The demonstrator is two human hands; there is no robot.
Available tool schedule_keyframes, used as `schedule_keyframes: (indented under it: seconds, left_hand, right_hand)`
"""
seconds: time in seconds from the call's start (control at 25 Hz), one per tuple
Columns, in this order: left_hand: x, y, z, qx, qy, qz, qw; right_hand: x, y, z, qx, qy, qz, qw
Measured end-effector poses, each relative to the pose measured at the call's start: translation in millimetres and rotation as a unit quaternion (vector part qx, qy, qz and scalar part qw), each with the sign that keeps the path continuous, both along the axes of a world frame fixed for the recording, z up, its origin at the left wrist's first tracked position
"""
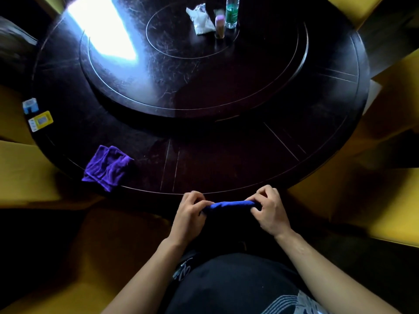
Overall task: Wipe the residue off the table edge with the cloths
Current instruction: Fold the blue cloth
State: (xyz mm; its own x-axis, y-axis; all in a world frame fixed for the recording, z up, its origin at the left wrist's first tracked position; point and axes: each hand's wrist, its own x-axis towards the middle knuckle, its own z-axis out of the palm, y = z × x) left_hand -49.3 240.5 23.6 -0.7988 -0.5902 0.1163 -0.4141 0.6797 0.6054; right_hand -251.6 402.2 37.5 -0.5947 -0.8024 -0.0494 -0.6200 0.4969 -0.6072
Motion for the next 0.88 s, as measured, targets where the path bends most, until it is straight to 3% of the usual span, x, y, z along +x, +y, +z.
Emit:
schedule_keyframes:
  seconds: [0.08, 0.16, 0.2, 0.28, 0.36, 0.48, 0.52, 0.6, 0.72, 0.88]
  left_hand:
    - [-0.7, 2.7, 0.4, -0.003, -0.014, 0.05, 0.999]
    - [-6.8, 9.1, 5.6, 0.177, -0.021, 0.125, 0.976]
    - [-11.0, 11.7, 7.8, 0.288, -0.026, 0.161, 0.944]
    - [-20.4, 14.6, 8.7, 0.48, 0.007, 0.238, 0.844]
    - [-26.8, 14.9, 12.7, 0.607, 0.094, 0.302, 0.729]
    - [-24.6, 6.3, 27.6, 0.695, 0.234, 0.355, 0.58]
    - [-21.6, 3.0, 32.9, 0.711, 0.275, 0.344, 0.548]
    - [-17.3, 0.0, 42.5, 0.732, 0.33, 0.303, 0.512]
    - [-14.4, 0.1, 49.1, 0.768, 0.294, 0.295, 0.486]
    - [-5.8, 10.8, 47.0, 0.758, 0.188, 0.329, 0.531]
  right_hand:
    - [0.6, 1.7, 0.1, -0.014, 0.019, -0.001, 1.0]
    - [3.1, 0.4, 4.0, -0.028, -0.014, -0.033, 0.999]
    - [5.2, -2.1, 7.2, -0.036, -0.061, -0.053, 0.996]
    - [10.7, -9.2, 12.5, -0.047, -0.191, -0.101, 0.975]
    - [16.0, -16.6, 16.5, -0.061, -0.271, -0.136, 0.951]
    - [18.2, -26.0, 22.8, -0.131, -0.332, -0.126, 0.926]
    - [18.3, -28.2, 26.4, -0.155, -0.365, -0.111, 0.911]
    - [17.1, -28.8, 30.6, -0.174, -0.415, -0.057, 0.891]
    - [18.4, -26.4, 32.6, -0.182, -0.492, 0.002, 0.851]
    - [29.6, -31.6, 28.5, -0.192, -0.627, -0.162, 0.738]
